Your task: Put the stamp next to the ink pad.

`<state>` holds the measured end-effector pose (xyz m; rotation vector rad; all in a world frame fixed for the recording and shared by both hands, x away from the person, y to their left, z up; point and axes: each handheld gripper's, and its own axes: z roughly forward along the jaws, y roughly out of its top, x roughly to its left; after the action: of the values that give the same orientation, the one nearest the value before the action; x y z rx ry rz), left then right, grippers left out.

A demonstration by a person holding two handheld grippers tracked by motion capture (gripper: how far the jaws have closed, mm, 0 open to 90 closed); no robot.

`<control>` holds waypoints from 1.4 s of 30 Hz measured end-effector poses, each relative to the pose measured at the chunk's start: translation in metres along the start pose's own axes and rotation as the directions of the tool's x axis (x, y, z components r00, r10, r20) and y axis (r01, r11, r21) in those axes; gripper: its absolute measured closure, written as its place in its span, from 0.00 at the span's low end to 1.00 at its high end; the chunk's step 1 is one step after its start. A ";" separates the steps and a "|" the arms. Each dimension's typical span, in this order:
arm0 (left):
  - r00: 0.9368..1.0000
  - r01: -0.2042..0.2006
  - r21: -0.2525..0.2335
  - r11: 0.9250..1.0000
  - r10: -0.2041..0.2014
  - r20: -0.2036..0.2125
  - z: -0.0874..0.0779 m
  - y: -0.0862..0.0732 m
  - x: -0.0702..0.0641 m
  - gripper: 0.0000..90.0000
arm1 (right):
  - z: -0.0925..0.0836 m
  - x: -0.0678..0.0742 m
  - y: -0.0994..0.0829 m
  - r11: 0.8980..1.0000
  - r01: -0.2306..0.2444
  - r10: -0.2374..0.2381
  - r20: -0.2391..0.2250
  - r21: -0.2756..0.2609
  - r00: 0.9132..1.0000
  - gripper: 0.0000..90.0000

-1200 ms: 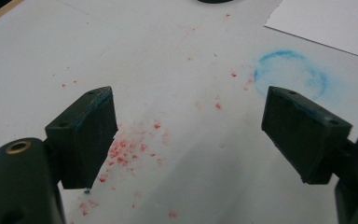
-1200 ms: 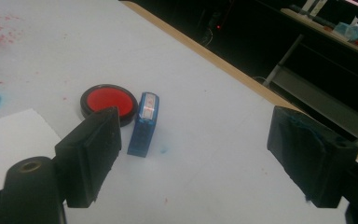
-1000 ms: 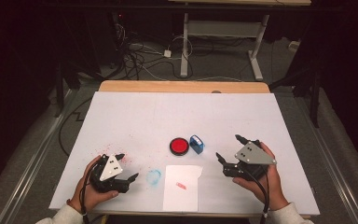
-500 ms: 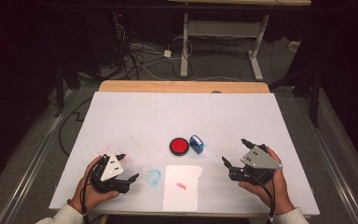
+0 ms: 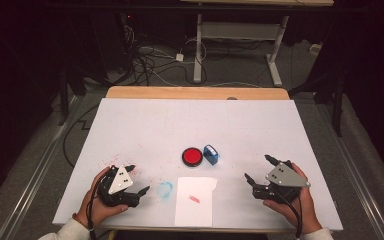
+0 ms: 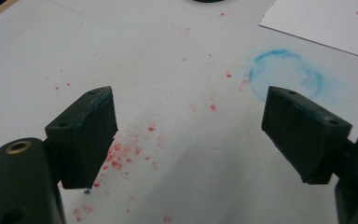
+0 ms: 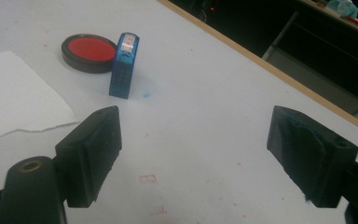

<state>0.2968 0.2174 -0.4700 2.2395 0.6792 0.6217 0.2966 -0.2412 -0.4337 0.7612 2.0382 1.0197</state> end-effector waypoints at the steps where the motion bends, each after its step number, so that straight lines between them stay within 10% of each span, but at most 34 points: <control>1: 1.000 -0.002 0.000 1.000 0.002 0.001 0.000 0.000 0.000 0.20 | 0.000 -0.001 -0.002 1.000 -0.003 0.003 0.003 0.000 1.000 0.20; 23: 1.000 -0.028 0.005 1.000 0.028 0.000 0.001 0.003 -0.004 0.20 | -0.011 -0.013 -0.051 0.995 -0.079 0.077 0.042 0.053 0.996 0.20; 42: 0.999 -0.040 0.004 0.999 0.040 -0.003 -0.001 0.002 -0.006 0.20 | -0.014 -0.006 -0.043 0.998 -0.060 0.059 0.035 0.023 0.998 0.20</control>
<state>0.2919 0.2127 -0.4691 2.2612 0.6398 0.6440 0.2803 -0.2736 -0.4620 0.8514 2.0122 1.0100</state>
